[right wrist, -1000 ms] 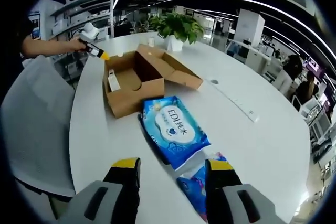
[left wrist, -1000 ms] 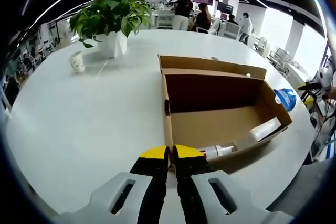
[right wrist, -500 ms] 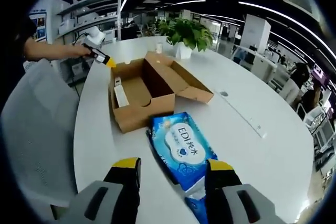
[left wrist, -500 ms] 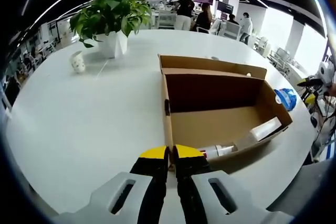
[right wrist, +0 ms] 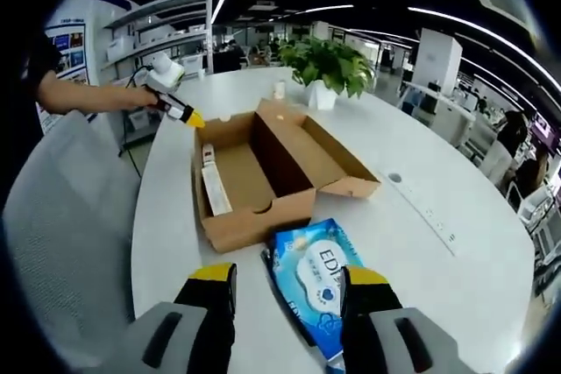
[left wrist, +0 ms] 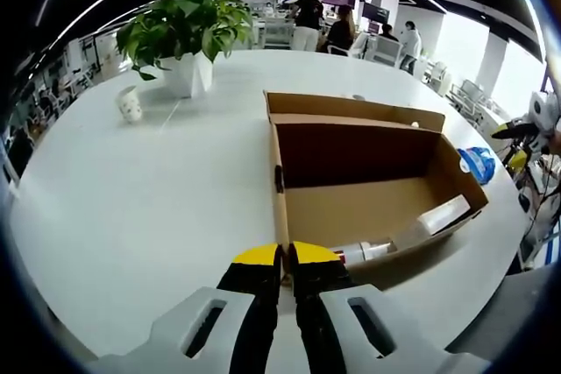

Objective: Operate the shoe box by opening the lid, removing the specified soft item, and placing it in the target area until the item is outside and the box remains undamaged.

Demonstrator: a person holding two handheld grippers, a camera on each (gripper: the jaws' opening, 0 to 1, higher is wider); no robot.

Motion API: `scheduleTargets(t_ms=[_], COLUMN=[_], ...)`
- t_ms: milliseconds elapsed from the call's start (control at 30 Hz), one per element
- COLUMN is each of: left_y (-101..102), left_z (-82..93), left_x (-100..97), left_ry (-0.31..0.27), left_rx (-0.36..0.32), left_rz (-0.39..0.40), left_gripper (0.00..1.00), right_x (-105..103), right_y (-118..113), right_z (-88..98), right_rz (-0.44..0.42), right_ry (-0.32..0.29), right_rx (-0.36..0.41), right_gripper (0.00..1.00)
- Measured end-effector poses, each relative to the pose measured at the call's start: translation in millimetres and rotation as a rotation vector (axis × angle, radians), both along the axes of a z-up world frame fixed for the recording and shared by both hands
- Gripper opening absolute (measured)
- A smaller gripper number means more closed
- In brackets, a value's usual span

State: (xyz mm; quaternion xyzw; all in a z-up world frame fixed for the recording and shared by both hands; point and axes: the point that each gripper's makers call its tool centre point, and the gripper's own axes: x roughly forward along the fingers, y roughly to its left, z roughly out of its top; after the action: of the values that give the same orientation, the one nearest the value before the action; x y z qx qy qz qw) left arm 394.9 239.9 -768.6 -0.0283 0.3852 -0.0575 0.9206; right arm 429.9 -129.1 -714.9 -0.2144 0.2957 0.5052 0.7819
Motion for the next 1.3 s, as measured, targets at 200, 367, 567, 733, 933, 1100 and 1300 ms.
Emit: scheduleTargets(t_ms=[200, 367, 567, 733, 933, 1100, 1300], left_y=[1, 2, 2, 1, 1, 1, 1], left_z=[-0.4, -0.6, -0.6, -0.6, -0.8, -0.9, -0.8], left_x=[0.8, 0.9, 0.6, 0.5, 0.5, 0.5, 0.1], left_ry=[-0.001, -0.002, -0.002, -0.002, 0.000, 0.000, 0.000], left_rx=[-0.001, -0.001, -0.001, 0.000, 0.004, 0.006, 0.008], left_rz=[0.000, -0.001, -0.001, -0.001, -0.002, -0.002, -0.003], left_gripper=[0.02, 0.02, 0.02, 0.02, 0.02, 0.02, 0.02], right_x=[-2, -4, -1, -3, -4, -8, -8], right_y=[26, 46, 63, 77, 90, 99, 110], right_z=[0.4, 2.5, 5.9, 6.1, 5.6, 2.7, -0.2], right_rz=[0.043, 0.084, 0.113, 0.148, 0.179, 0.210, 0.239], right_ry=[-0.001, -0.001, -0.005, -0.012, -0.018, -0.024, -0.030], right_rx=[0.015, 0.027, 0.048, 0.051, 0.048, 0.031, 0.023], right_gripper=[0.45, 0.45, 0.45, 0.45, 0.45, 0.45, 0.44])
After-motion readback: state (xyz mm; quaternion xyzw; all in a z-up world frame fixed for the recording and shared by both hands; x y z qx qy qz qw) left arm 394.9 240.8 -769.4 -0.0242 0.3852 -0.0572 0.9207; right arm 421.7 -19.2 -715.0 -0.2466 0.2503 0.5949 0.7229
